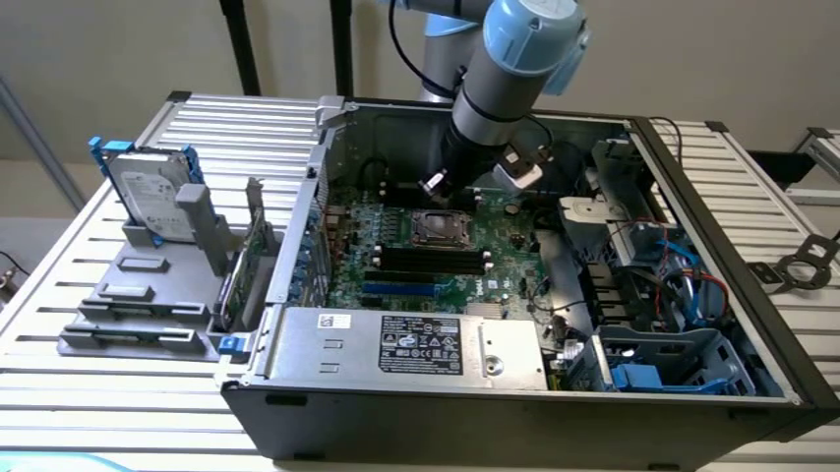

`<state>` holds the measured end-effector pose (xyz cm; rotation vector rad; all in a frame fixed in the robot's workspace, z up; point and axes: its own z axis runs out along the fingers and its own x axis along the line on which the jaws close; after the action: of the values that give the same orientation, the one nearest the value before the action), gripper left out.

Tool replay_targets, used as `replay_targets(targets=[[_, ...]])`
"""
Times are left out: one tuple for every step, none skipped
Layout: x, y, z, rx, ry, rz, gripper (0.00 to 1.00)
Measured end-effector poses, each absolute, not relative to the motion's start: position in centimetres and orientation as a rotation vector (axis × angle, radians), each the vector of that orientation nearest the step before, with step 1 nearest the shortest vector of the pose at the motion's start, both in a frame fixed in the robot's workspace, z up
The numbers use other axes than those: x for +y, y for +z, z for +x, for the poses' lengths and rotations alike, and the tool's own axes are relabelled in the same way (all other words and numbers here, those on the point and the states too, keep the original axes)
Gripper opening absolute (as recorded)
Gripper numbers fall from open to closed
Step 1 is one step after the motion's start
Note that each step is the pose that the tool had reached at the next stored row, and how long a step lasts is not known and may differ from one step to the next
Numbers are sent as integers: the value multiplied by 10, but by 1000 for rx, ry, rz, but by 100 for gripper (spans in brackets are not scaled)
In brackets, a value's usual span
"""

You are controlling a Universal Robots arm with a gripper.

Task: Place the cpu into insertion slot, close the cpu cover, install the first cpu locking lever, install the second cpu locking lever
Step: 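Install the first cpu locking lever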

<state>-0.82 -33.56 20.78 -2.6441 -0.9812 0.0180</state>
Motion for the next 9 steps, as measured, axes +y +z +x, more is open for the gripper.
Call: replay_targets(targets=[[-336, 208, -10, -984, 18, -2643, 11], [-335, 208, -11, -988, 19, -2642, 11], [-335, 208, -11, -991, 20, -2641, 11], [-334, 208, -12, -994, 20, -2640, 11], [-333, 208, -13, -996, 21, -2639, 11], [-332, 208, -14, -998, 21, -2638, 11], [-331, 208, -15, -1000, 21, -2637, 11], [-330, 208, -16, -1001, 21, -2637, 11], [-330, 208, -18, -1001, 22, -2637, 11]])
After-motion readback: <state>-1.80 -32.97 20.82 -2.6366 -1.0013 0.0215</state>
